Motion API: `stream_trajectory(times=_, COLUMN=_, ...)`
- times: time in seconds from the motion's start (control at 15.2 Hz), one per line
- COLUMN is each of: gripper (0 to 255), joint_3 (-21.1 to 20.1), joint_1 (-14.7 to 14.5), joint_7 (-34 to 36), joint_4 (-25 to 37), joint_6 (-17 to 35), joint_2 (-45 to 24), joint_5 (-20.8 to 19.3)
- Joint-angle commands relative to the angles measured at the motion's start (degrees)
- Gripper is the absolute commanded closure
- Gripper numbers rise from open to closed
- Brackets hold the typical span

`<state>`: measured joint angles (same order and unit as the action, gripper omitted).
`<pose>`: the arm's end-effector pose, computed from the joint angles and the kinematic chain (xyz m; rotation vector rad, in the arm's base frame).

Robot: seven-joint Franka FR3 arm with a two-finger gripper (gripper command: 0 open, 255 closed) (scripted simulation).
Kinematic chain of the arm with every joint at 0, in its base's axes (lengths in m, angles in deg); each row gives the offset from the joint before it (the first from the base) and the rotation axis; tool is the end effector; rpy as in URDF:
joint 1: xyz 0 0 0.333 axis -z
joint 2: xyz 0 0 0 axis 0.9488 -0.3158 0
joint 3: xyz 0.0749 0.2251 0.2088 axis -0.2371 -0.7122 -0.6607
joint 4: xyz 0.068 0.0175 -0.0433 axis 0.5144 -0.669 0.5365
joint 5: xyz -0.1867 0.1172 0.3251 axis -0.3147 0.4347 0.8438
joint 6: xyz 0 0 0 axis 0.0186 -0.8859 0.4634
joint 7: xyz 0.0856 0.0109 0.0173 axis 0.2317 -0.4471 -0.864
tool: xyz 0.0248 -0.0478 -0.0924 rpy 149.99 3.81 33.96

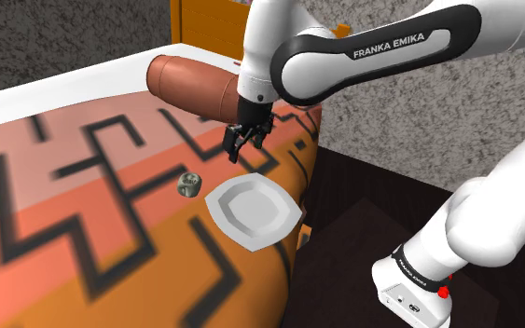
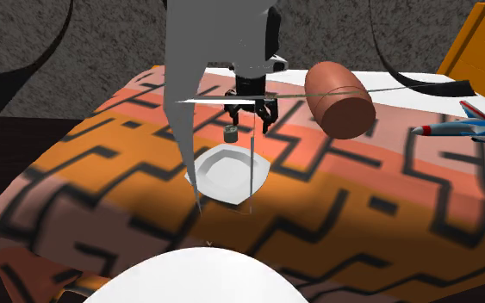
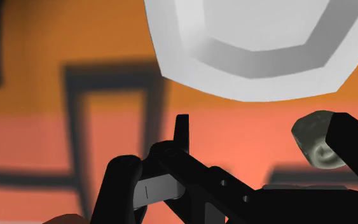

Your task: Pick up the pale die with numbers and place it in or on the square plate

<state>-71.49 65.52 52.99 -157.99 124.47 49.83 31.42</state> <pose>0.4581 0.2863 0.4276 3.1203 0.2645 0.0138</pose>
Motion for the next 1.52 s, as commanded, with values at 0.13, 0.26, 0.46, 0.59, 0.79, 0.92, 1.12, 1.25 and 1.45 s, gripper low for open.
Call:
stream_trajectory(times=0.13, gripper=0, joint_3=-1.61, joint_1=-2.07, joint_7=5.27, joint_4=6.76, joint_6=1.46, joint_2=-9.10, joint_5=-4.65)
stream_trajectory(times=0.26, gripper=0, joint_3=-1.84, joint_1=-3.60, joint_7=7.63, joint_4=10.51, joint_6=1.70, joint_2=-13.60, joint_5=-7.04)
stream_trajectory(times=0.46, gripper=0, joint_3=-1.68, joint_1=-6.38, joint_7=10.72, joint_4=16.76, joint_6=1.49, joint_2=-20.38, joint_5=-10.43)
stream_trajectory(times=0.59, gripper=0, joint_3=-1.30, joint_1=-8.49, joint_7=12.40, joint_4=21.39, joint_6=0.99, joint_2=-24.91, joint_5=-12.45)
stream_trajectory(times=0.79, gripper=0, joint_3=-0.96, joint_1=-8.91, joint_7=12.79, joint_4=21.27, joint_6=2.15, joint_2=-26.04, joint_5=-13.01)
stream_trajectory(times=0.92, gripper=0, joint_3=-0.72, joint_1=-9.05, joint_7=13.06, joint_4=20.73, joint_6=3.36, joint_2=-26.77, joint_5=-13.44)
stream_trajectory(times=1.12, gripper=0, joint_3=-0.27, joint_1=-9.33, joint_7=13.57, joint_4=19.89, joint_6=5.47, joint_2=-28.17, joint_5=-14.27)
stream_trajectory(times=1.25, gripper=0, joint_3=-0.27, joint_1=-9.33, joint_7=13.57, joint_4=19.88, joint_6=5.47, joint_2=-28.17, joint_5=-14.26)
stream_trajectory(times=1.45, gripper=0, joint_3=-0.27, joint_1=-9.33, joint_7=13.57, joint_4=19.89, joint_6=5.47, joint_2=-28.17, joint_5=-14.26)
